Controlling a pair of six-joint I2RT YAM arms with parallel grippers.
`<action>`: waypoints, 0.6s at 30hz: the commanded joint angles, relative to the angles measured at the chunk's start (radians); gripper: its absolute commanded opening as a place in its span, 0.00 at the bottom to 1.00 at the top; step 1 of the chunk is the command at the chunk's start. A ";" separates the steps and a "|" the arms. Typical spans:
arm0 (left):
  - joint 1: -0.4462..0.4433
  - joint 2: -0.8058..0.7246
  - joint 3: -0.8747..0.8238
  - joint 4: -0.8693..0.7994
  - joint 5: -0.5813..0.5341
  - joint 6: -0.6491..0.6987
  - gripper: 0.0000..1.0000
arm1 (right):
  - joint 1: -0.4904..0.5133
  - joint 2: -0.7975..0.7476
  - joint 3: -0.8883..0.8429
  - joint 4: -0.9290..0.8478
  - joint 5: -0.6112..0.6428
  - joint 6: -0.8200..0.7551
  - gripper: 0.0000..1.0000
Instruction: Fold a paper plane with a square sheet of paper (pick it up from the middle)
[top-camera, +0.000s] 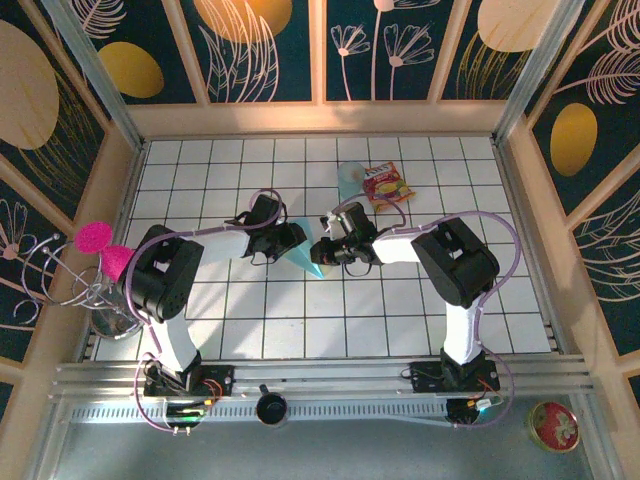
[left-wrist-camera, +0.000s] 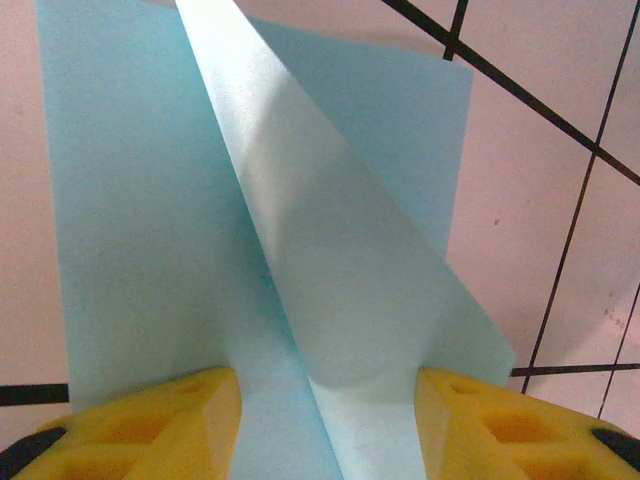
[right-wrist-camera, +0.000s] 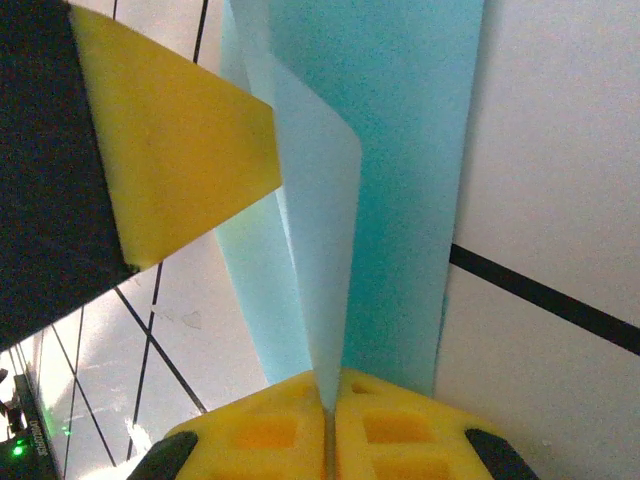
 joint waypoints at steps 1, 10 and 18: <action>0.004 -0.042 -0.006 -0.065 -0.036 0.013 0.52 | 0.003 0.023 0.007 0.017 -0.026 0.006 0.09; 0.004 -0.139 -0.029 -0.011 -0.037 0.011 0.56 | -0.009 0.041 0.006 0.022 -0.077 0.029 0.09; 0.008 -0.164 -0.095 0.112 0.029 -0.008 0.45 | -0.028 0.053 0.007 0.021 -0.122 0.062 0.09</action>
